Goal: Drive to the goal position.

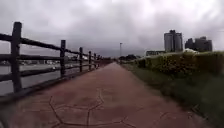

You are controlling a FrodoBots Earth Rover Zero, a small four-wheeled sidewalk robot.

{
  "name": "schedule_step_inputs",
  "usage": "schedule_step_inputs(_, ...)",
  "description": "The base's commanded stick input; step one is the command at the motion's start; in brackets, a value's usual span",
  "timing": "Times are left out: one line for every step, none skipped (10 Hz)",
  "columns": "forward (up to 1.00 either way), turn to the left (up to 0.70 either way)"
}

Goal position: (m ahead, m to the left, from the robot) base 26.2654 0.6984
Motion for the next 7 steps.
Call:
schedule_step_inputs(1.0, 0.0)
schedule_step_inputs(1.0, 0.0)
schedule_step_inputs(1.0, -0.12)
schedule_step_inputs(1.0, -0.28)
schedule_step_inputs(1.0, -0.35)
schedule_step_inputs(1.0, -0.11)
schedule_step_inputs(1.0, 0.0)
